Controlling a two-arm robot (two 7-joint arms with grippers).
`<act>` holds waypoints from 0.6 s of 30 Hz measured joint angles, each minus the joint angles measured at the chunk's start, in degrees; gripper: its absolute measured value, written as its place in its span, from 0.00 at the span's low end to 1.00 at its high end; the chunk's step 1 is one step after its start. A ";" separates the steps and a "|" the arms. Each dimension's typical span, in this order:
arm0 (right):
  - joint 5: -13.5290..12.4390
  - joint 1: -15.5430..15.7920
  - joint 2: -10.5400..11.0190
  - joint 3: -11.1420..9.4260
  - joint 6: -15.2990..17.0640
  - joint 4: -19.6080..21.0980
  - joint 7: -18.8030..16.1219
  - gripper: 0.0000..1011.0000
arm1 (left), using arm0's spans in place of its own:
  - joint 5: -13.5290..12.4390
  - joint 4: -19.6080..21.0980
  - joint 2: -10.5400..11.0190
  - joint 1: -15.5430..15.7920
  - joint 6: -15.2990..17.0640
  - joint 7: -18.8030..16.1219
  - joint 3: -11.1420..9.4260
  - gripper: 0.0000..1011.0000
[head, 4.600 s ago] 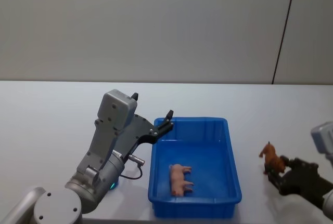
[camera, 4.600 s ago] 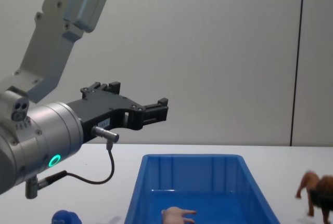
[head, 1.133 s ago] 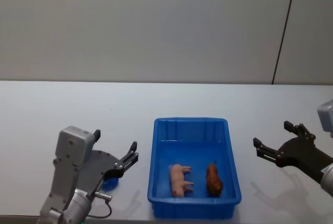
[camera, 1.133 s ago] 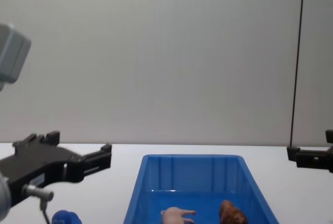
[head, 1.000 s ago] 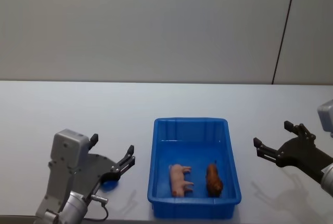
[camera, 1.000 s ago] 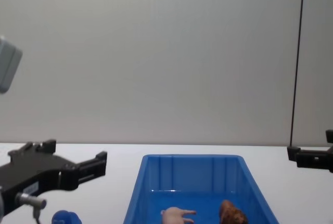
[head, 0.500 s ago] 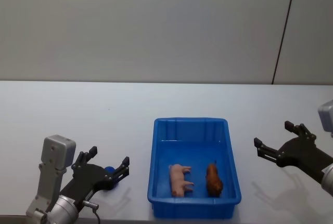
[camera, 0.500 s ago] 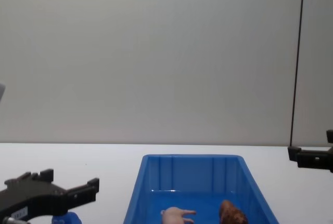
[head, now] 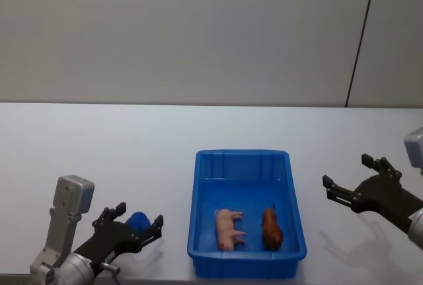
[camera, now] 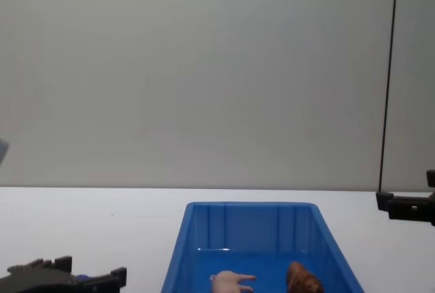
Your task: Pick up the two dolls from the table and place them into the box.
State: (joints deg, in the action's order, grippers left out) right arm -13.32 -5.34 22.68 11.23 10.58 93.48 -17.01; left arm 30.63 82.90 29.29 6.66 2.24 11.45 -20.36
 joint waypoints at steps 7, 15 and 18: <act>0.00 0.00 0.00 0.00 0.00 0.00 0.00 0.99 | 0.11 -1.37 0.12 0.69 2.83 1.95 0.36 0.99; 0.00 0.00 0.00 0.00 0.00 0.00 0.00 0.99 | -1.23 -1.92 0.36 1.23 5.60 2.58 0.62 0.99; 0.00 0.00 0.00 0.00 0.00 0.01 0.00 0.99 | -2.32 -2.15 0.39 1.65 6.97 2.97 0.66 0.92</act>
State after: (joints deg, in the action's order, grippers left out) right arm -13.32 -5.34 22.67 11.23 10.59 93.49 -17.01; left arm 28.31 80.75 29.68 8.31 9.21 14.42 -19.69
